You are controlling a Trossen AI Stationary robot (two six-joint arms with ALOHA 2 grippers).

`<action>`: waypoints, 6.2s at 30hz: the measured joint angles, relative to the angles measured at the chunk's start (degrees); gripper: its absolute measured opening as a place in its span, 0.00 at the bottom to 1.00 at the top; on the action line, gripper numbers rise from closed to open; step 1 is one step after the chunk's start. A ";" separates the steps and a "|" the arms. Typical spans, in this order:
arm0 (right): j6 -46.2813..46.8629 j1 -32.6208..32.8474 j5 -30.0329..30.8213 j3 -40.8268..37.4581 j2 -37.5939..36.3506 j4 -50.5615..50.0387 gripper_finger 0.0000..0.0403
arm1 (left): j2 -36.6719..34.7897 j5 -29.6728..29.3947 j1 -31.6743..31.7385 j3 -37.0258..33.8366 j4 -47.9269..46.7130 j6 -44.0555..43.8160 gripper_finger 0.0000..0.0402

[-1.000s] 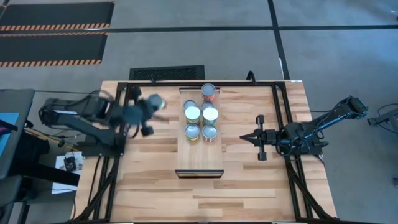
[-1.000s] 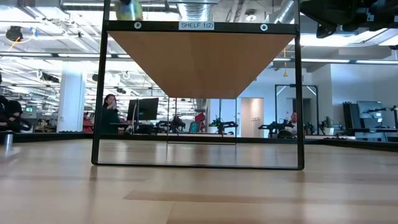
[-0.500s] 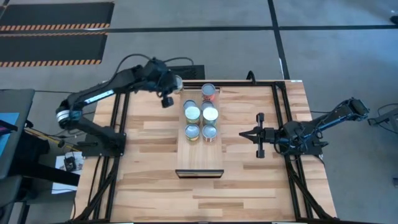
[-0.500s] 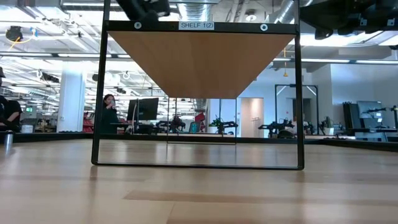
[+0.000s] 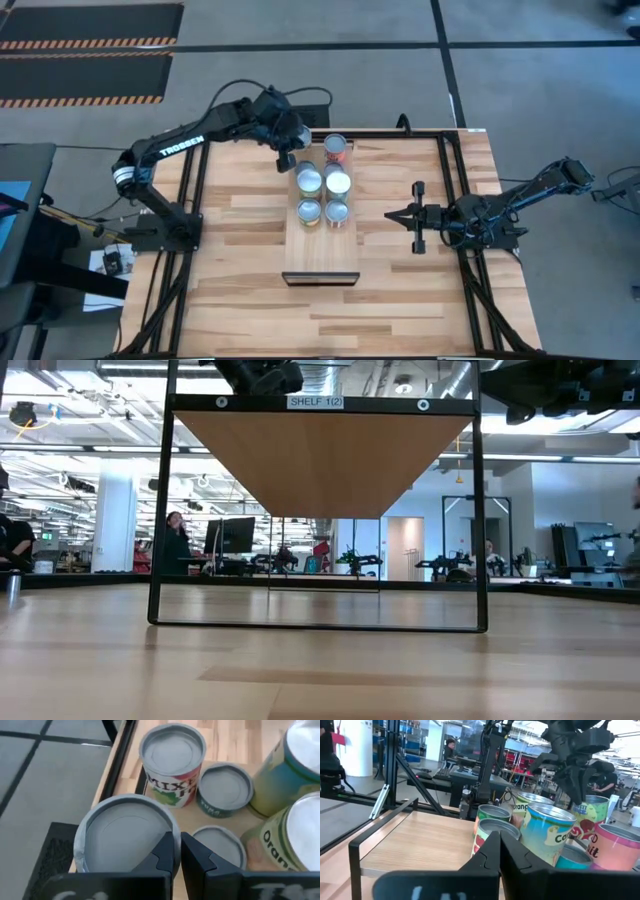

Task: Pick and place cans onto a shelf
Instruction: Put the big green can on the shelf aligned with the other big white can, then adjust the small yellow can on the shelf, then return to Home Position

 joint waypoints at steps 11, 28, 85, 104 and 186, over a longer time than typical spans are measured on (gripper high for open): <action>0.00 0.00 -0.02 0.00 0.00 -0.02 0.04 | 0.26 2.45 -0.08 1.30 0.35 -4.98 0.01; -0.02 0.00 -0.02 0.00 0.00 0.00 0.03 | 0.74 3.44 -0.77 1.42 3.12 -13.17 0.01; -0.11 0.02 -0.07 0.02 -0.02 0.04 0.04 | 2.71 -1.44 -2.71 1.38 2.27 -10.99 0.04; -0.13 0.02 -0.06 0.02 -0.02 0.07 0.04 | 2.67 -0.86 -3.68 1.38 2.27 -9.97 0.23; -0.96 -11.59 -3.18 -7.58 -3.50 -0.81 0.02 | -42.45 14.94 -3.32 -76.11 74.79 -14.02 0.00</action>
